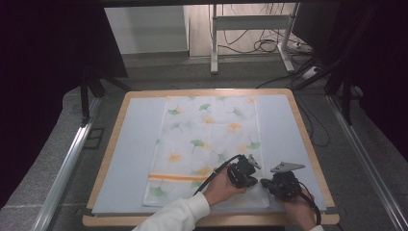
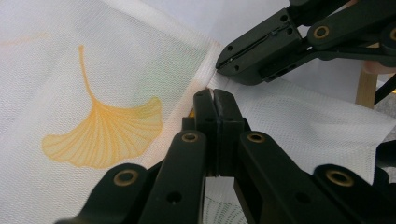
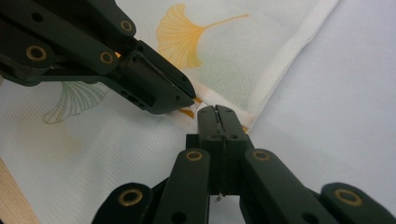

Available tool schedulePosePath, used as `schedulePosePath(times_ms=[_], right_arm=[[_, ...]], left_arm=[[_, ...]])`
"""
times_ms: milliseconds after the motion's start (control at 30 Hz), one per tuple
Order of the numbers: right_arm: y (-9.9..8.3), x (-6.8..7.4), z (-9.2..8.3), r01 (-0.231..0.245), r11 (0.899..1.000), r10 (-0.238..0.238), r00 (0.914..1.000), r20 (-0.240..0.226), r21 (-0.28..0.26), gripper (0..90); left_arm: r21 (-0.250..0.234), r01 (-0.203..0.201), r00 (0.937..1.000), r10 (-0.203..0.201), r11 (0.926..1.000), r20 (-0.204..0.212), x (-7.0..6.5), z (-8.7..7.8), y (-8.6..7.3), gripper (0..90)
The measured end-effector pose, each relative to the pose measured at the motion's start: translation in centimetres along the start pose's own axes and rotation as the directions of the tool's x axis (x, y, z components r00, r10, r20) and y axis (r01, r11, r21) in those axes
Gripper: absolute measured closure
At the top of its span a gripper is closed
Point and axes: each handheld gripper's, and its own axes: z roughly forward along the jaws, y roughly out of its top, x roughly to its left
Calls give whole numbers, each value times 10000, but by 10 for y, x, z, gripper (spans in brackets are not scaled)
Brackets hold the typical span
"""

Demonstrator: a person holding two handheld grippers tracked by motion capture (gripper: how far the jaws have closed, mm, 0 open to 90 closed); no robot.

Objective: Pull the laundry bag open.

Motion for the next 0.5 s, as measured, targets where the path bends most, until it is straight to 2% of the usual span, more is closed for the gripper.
schedulePosePath(times_ms=[400, 500], right_arm=[[-2, 1, 0, 35, 9999, -34, 10000, -80, 102, 900], [-3, 0, 0, 78, 9999, -77, 9999, -116, 99, 900]], left_arm=[[36, 13, 10000, -13, 10000, -69, 0, -1, -1, 900], [28, 148, 9998, -148, 9999, 132, 3, -2, -1, 900]])
